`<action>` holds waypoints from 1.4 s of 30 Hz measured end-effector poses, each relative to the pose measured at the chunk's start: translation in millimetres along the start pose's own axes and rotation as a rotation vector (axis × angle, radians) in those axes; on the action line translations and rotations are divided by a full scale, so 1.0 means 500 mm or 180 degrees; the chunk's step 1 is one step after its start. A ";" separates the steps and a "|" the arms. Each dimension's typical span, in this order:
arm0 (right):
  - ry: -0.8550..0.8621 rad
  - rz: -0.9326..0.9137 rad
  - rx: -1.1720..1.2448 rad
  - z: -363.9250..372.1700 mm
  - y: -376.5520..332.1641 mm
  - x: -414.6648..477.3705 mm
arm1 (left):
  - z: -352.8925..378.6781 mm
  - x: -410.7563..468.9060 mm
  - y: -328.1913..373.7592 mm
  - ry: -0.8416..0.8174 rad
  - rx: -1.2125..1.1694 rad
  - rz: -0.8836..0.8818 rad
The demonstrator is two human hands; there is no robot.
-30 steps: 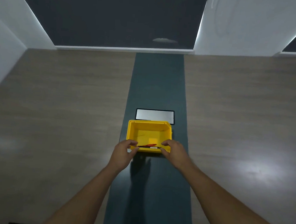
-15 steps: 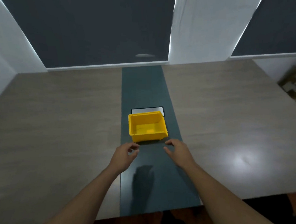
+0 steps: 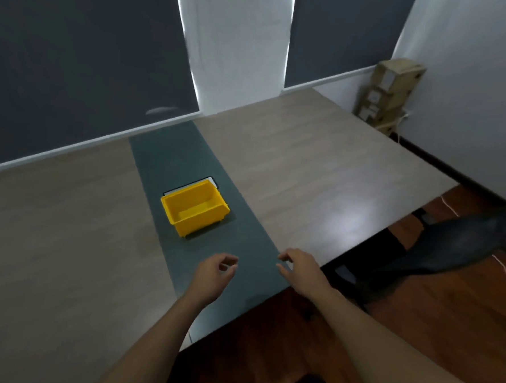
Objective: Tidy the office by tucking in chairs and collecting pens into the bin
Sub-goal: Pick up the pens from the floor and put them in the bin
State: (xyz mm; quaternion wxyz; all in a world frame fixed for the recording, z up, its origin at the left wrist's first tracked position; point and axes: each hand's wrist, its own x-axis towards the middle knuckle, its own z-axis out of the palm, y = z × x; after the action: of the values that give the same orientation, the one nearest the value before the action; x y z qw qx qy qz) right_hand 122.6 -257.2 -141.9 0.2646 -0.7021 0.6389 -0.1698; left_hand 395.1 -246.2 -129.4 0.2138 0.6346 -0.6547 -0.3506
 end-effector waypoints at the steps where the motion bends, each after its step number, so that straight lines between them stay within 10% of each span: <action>1: 0.0031 0.0070 0.0003 -0.011 0.015 -0.026 | 0.019 -0.004 0.014 -0.0073 0.0016 0.0065; 42: 0.2445 0.3870 0.0999 -0.065 0.498 -1.653 | 0.931 -0.841 0.622 -0.3457 0.1294 0.2659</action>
State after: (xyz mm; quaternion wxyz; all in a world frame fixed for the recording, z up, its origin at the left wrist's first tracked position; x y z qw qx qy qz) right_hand -201.5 542.8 -179.9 0.1670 -0.0689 0.9312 -0.3165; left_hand -110.7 237.5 -141.2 -0.1484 0.0938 -0.9094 -0.3769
